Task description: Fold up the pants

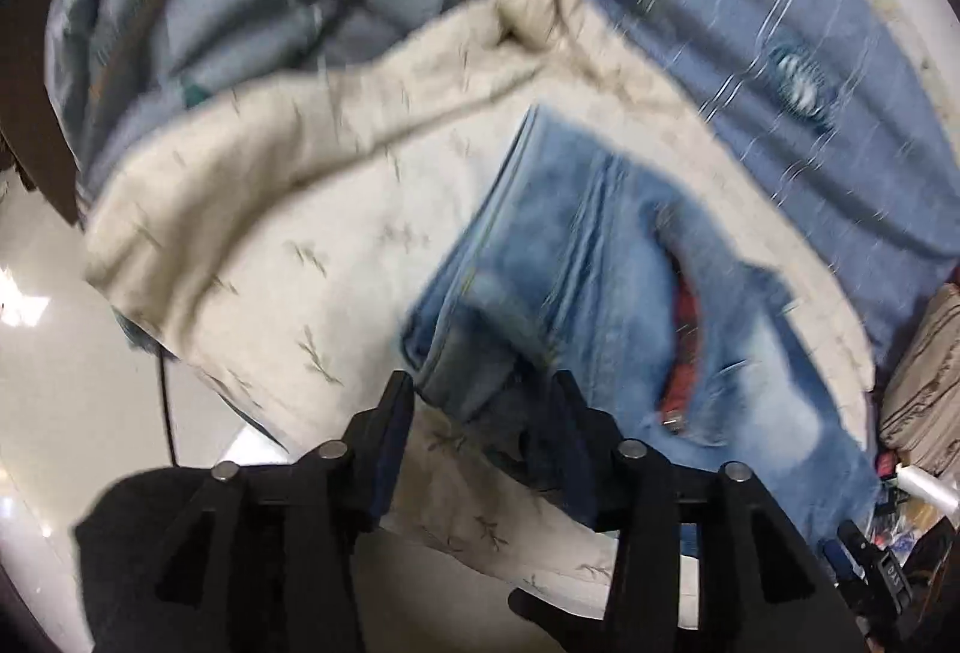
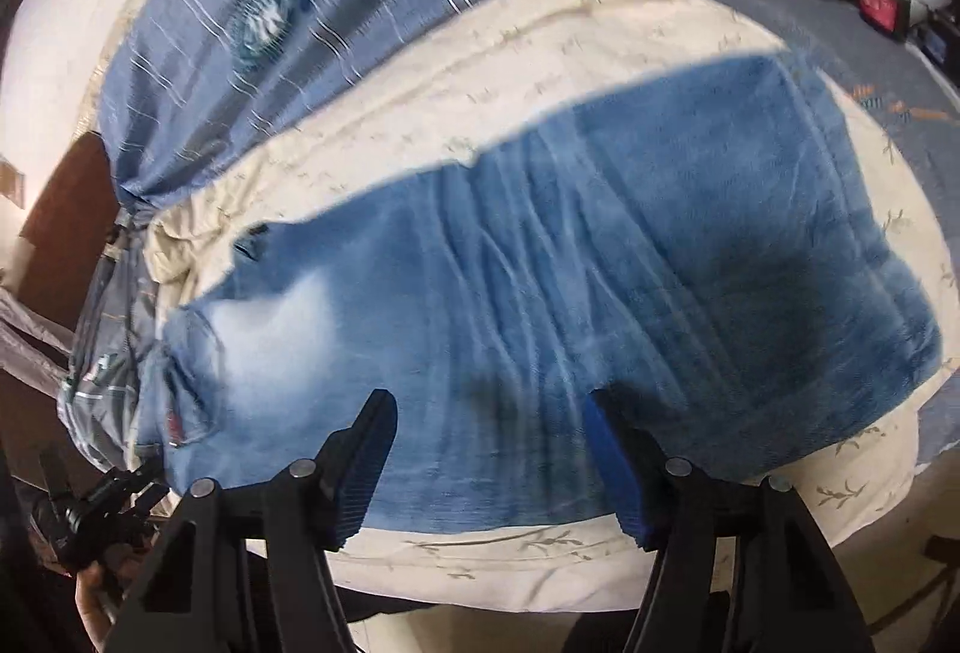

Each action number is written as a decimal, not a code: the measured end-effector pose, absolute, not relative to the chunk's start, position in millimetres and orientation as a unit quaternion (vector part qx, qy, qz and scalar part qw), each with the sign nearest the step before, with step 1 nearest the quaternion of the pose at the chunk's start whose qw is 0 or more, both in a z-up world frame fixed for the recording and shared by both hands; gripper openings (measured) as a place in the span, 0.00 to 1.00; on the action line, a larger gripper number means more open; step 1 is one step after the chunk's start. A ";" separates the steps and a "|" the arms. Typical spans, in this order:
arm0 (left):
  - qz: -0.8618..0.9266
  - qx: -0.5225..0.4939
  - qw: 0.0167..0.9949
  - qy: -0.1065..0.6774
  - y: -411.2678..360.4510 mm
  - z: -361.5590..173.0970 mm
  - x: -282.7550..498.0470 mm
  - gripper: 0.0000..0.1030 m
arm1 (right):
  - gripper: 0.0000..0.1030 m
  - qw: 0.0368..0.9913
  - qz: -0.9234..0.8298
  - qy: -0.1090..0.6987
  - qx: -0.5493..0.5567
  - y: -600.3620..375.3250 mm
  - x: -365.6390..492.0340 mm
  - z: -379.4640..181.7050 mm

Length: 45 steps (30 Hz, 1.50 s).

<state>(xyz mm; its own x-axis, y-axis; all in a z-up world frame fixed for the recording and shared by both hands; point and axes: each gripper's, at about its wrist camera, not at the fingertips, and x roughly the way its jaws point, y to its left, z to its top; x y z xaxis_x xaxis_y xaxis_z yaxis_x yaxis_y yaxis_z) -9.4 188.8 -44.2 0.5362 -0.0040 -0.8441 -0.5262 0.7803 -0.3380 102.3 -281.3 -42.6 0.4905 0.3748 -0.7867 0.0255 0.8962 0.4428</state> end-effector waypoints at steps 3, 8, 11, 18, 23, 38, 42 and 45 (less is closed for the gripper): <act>0.165 -0.269 0.854 0.413 184.7 -14.7 -20.1 0.55 | 0.66 0.849 0.142 0.468 0.200 -267.4 102.3 -20.2; 0.139 -0.157 0.907 0.366 149.2 0.1 17.4 0.57 | 0.66 0.840 0.227 0.461 0.173 -213.1 124.6 -0.7; 0.130 -0.098 0.908 0.386 133.0 -28.3 48.1 0.57 | 0.66 0.835 0.267 0.458 0.147 -174.0 147.4 9.0; 0.122 -0.092 0.899 0.411 141.6 -74.7 63.7 0.62 | 0.51 0.819 0.292 0.490 0.066 -81.4 218.2 0.8; 0.112 -0.104 0.901 0.406 146.2 -76.0 64.9 0.64 | 0.38 0.799 0.272 0.536 0.013 -46.8 251.7 -31.2; 0.109 -0.101 0.902 0.406 145.6 -77.1 64.1 0.68 | 0.08 0.830 0.206 0.494 -0.160 -2.9 251.7 -55.0; 0.114 -0.085 0.901 0.409 143.9 -79.5 66.1 0.73 | 0.17 0.833 0.208 0.505 -0.085 -19.7 258.0 -49.0; 0.115 -0.090 0.899 0.413 146.2 -79.3 67.0 0.74 | 0.30 0.850 0.204 0.483 -0.055 -35.2 244.3 -29.7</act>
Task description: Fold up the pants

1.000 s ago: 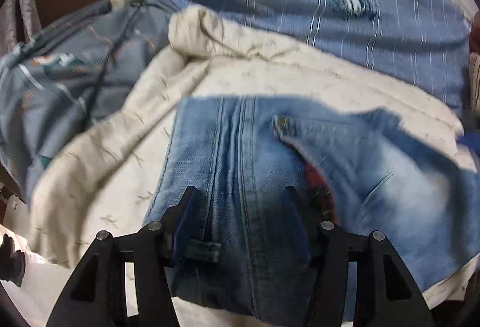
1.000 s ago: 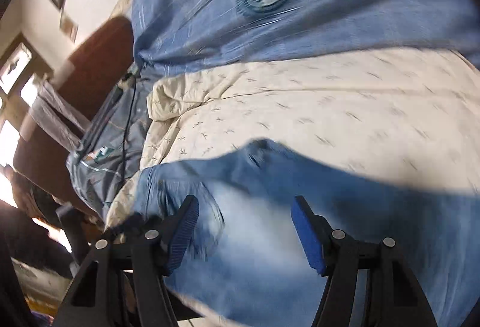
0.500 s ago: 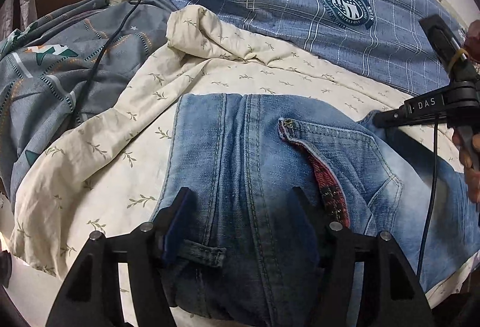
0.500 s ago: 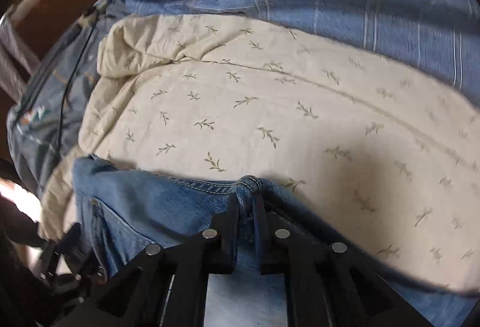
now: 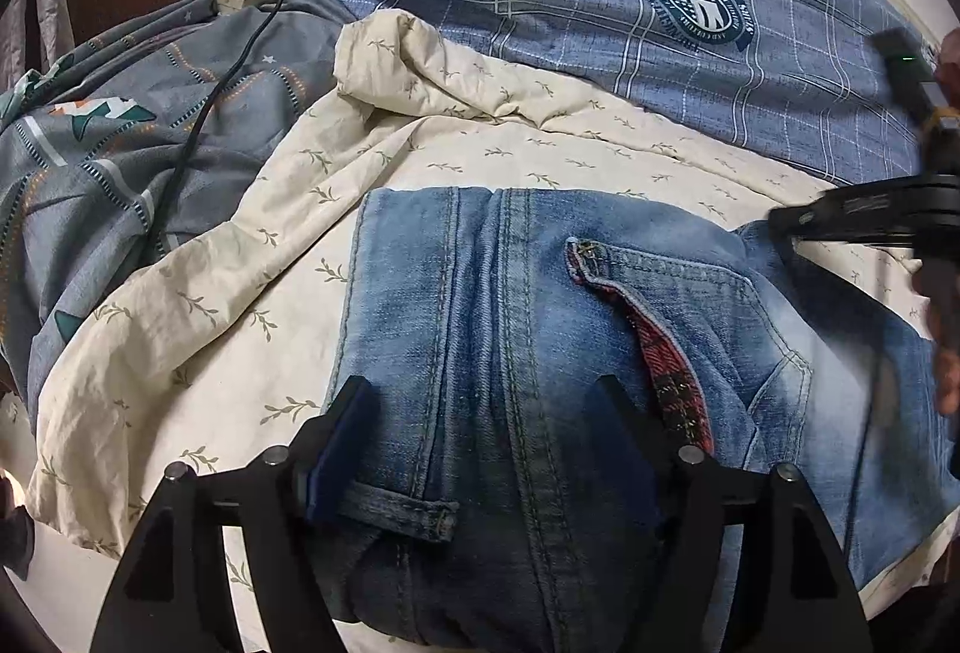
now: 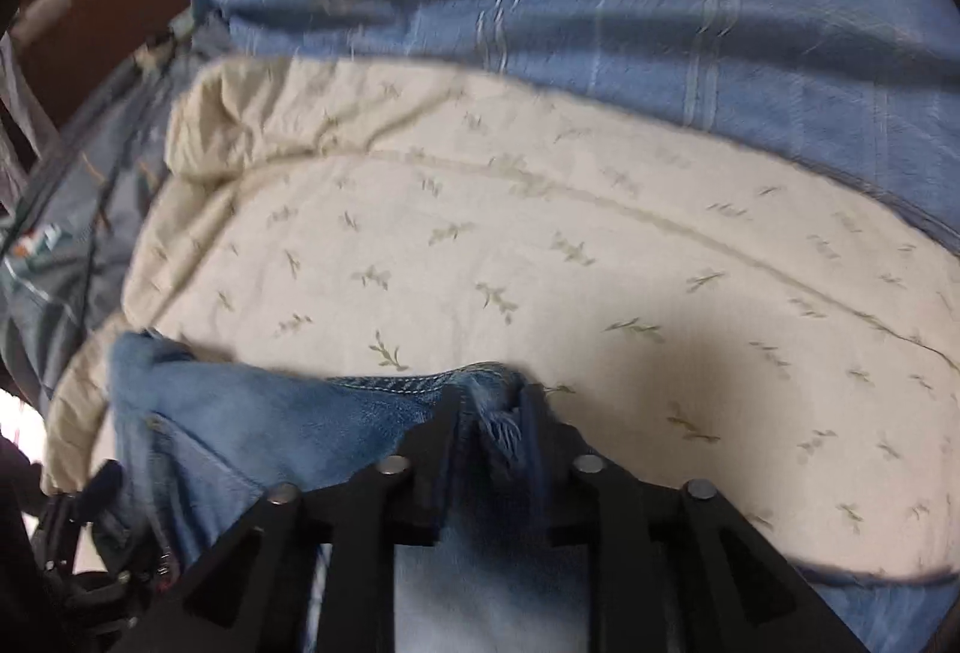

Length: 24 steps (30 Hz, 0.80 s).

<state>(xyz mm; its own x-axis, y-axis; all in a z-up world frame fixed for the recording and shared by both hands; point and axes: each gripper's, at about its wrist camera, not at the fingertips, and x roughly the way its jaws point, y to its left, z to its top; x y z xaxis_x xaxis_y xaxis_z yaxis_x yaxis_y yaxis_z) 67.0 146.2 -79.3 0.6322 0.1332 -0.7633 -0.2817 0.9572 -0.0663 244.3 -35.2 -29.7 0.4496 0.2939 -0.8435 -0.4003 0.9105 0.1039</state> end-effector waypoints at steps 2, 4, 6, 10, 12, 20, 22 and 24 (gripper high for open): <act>0.117 -0.093 0.898 0.413 146.5 -76.3 65.9 0.74 | 0.54 0.863 0.201 0.462 -0.035 -48.7 230.1 -13.4; 0.115 -0.094 0.898 0.414 145.8 -69.1 63.2 0.74 | 0.61 0.874 0.214 0.437 -0.005 -61.8 210.2 2.3; 0.103 -0.107 0.902 0.405 146.5 -57.9 57.4 0.74 | 0.62 0.871 0.240 0.430 0.002 -64.6 192.0 4.6; 0.106 -0.105 0.902 0.404 143.5 -57.6 58.1 0.74 | 0.63 0.833 0.260 0.488 0.008 -57.6 196.2 -36.7; 0.108 -0.080 0.887 0.441 138.1 -77.6 69.4 0.75 | 0.63 0.822 0.237 0.518 0.016 -58.5 209.4 -64.0; 0.114 -0.080 0.898 0.418 142.3 -60.7 60.7 0.82 | 0.63 0.840 0.265 0.472 0.047 -67.6 170.7 -25.7; 0.117 -0.086 0.904 0.402 141.9 -54.5 54.2 0.82 | 0.63 0.827 0.261 0.492 0.076 -77.3 170.6 -40.0; 0.117 -0.079 0.896 0.420 140.8 -61.1 61.1 0.82 | 0.64 0.809 0.246 0.528 0.083 -80.7 182.2 -66.7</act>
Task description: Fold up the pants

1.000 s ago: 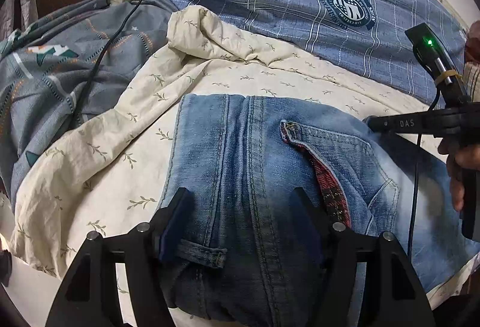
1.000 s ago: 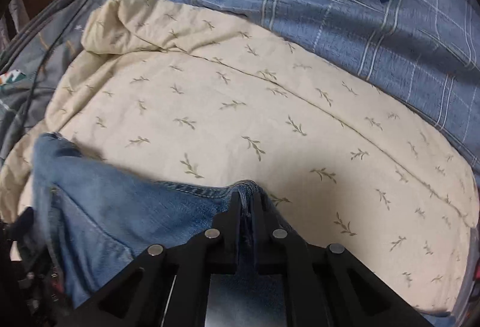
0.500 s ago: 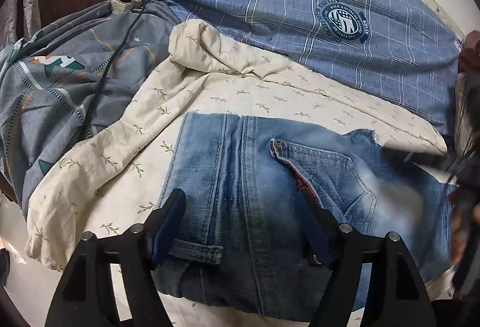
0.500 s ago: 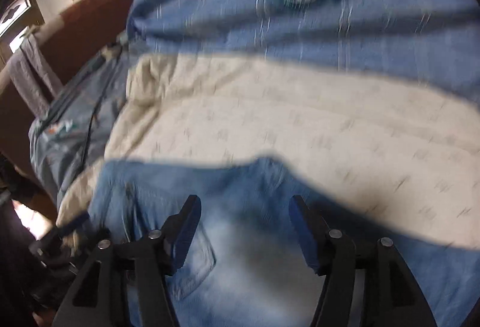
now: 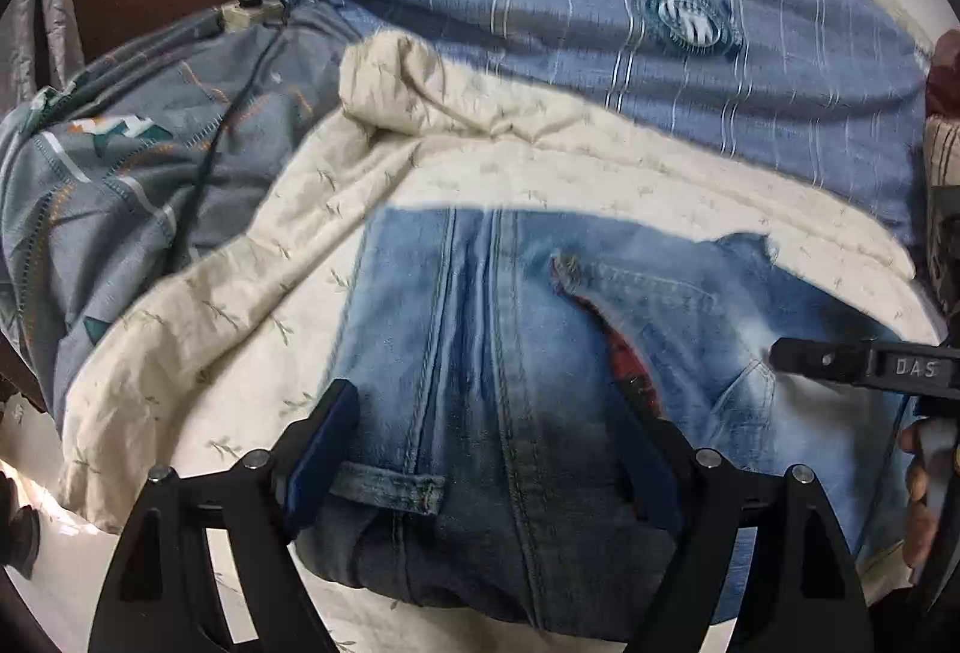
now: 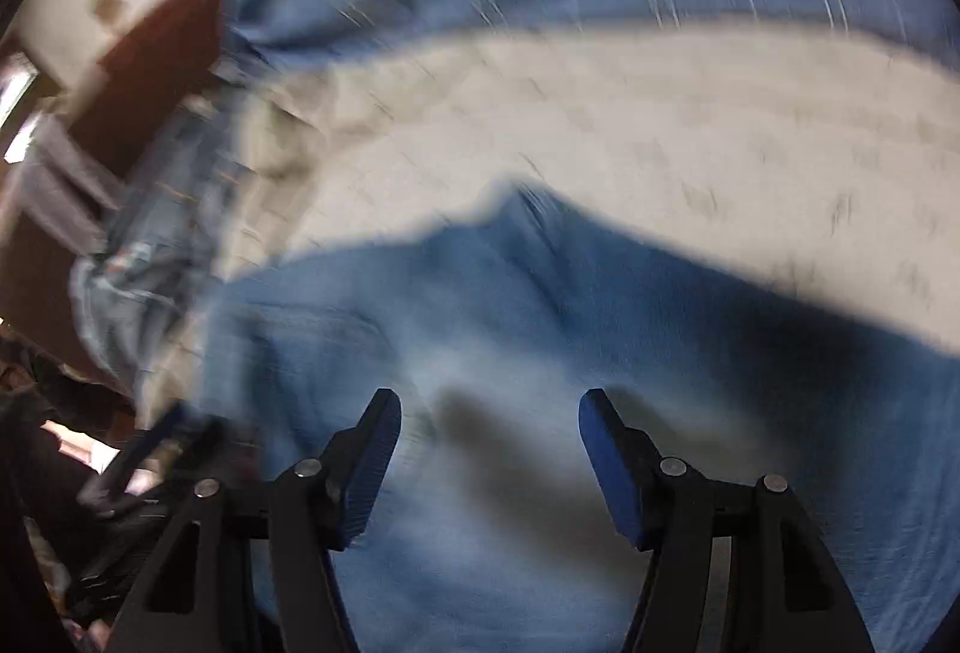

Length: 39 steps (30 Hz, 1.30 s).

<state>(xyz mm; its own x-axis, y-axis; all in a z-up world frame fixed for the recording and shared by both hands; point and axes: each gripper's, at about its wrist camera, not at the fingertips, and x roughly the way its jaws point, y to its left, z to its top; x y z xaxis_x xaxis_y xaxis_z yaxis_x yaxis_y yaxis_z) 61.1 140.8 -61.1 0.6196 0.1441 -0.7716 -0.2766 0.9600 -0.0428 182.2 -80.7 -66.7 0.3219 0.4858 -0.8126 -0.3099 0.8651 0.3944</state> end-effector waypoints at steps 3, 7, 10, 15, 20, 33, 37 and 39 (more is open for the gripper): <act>0.115 -0.058 0.892 0.434 139.8 -72.0 66.9 0.84 | 0.63 0.815 0.249 0.512 0.106 -88.8 176.1 -51.0; 0.106 -0.082 0.902 0.410 139.5 -54.4 56.6 0.83 | 0.63 0.844 0.237 0.471 0.100 -117.7 139.1 -15.9; 0.096 -0.081 0.910 0.396 131.5 -48.6 49.2 0.83 | 0.64 0.846 0.213 0.471 0.133 -153.0 110.9 -19.0; 0.104 -0.054 0.894 0.432 120.2 -78.1 68.8 0.86 | 0.67 0.821 0.157 0.523 0.165 -185.7 123.5 -68.3; 0.105 -0.070 0.903 0.411 123.5 -52.7 59.8 0.86 | 0.67 0.846 0.173 0.466 0.196 -212.3 99.1 -40.3; 0.092 -0.045 0.907 0.409 97.1 -55.0 52.4 0.86 | 0.67 0.844 0.128 0.387 0.349 -353.6 136.3 -37.3; 0.100 -0.046 0.889 0.444 103.4 -78.1 64.5 0.88 | 0.66 0.816 0.053 0.404 0.409 -399.5 160.5 -79.0; 0.099 -0.058 0.891 0.440 107.0 -78.1 63.0 0.88 | 0.66 0.818 0.069 0.389 0.418 -403.6 155.9 -71.4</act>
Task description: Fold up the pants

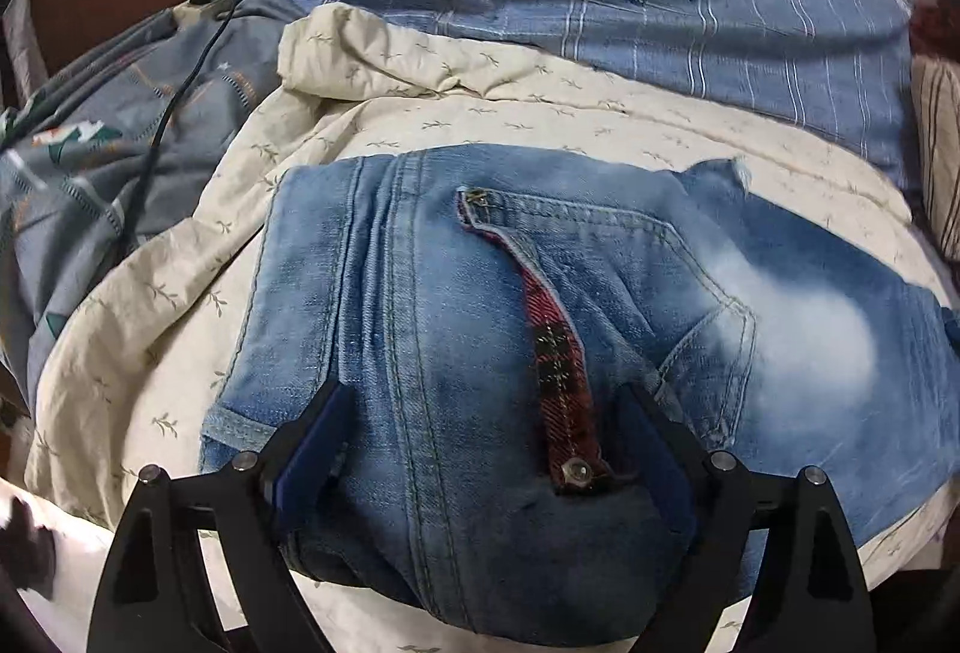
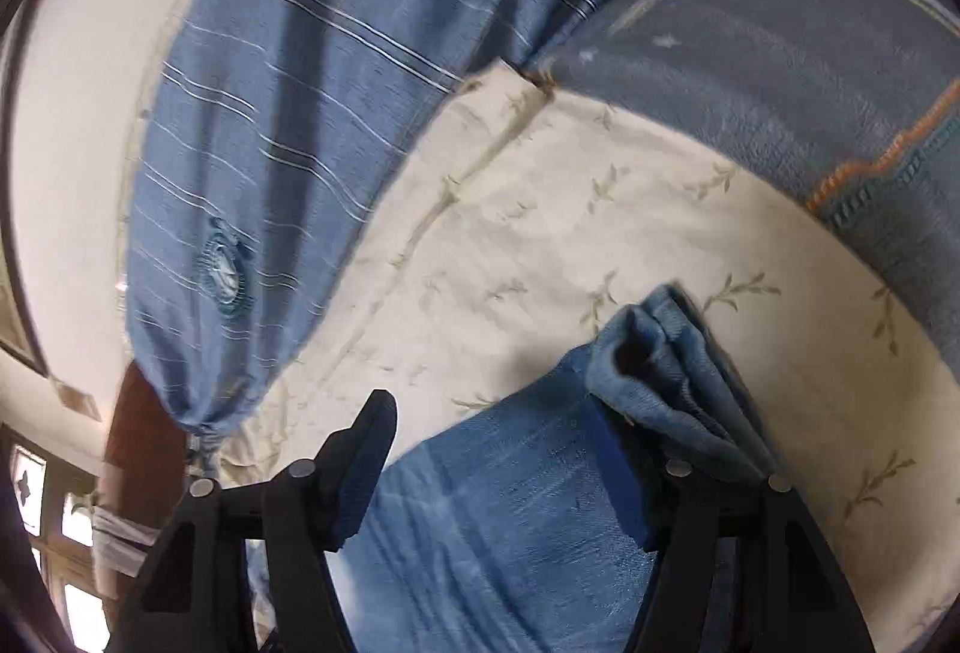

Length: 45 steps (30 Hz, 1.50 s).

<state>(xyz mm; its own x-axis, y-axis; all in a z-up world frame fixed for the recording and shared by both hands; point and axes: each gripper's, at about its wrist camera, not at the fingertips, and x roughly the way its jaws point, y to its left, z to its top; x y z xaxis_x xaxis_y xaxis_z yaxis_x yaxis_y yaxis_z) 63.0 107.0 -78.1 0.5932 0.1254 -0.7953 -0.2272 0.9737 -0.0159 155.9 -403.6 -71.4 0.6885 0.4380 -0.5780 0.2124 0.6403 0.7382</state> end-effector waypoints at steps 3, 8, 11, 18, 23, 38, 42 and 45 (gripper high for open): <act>0.098 -0.053 0.895 0.432 104.7 -71.9 61.0 0.88 | 0.67 0.832 0.087 0.356 0.416 -402.8 143.1 -51.5; 0.096 -0.056 0.890 0.443 105.2 -80.3 62.2 0.88 | 0.75 0.832 0.046 0.395 0.388 -409.2 155.6 -77.6; 0.093 -0.063 0.890 0.441 105.9 -74.7 62.3 0.88 | 0.75 0.840 0.036 0.386 0.380 -406.4 144.2 -46.9; 0.068 -0.089 0.905 0.410 98.6 -53.4 50.5 0.88 | 0.75 0.847 0.037 0.356 0.393 -404.7 51.9 -6.7; 0.043 -0.095 0.907 0.408 86.1 -46.7 47.7 0.88 | 0.75 0.804 0.031 0.395 0.445 -406.5 12.0 -52.5; 0.000 -0.066 0.905 0.421 30.1 -36.9 55.9 0.88 | 0.75 0.841 0.019 0.372 0.392 -388.1 -24.4 -43.0; -0.017 -0.048 0.907 0.419 7.0 -33.8 57.5 0.88 | 0.75 0.801 0.026 0.373 0.467 -411.9 -27.0 -76.4; -0.027 -0.043 0.907 0.418 -9.3 -34.3 63.4 0.88 | 0.75 0.786 0.045 0.362 0.499 -427.1 -17.1 -85.3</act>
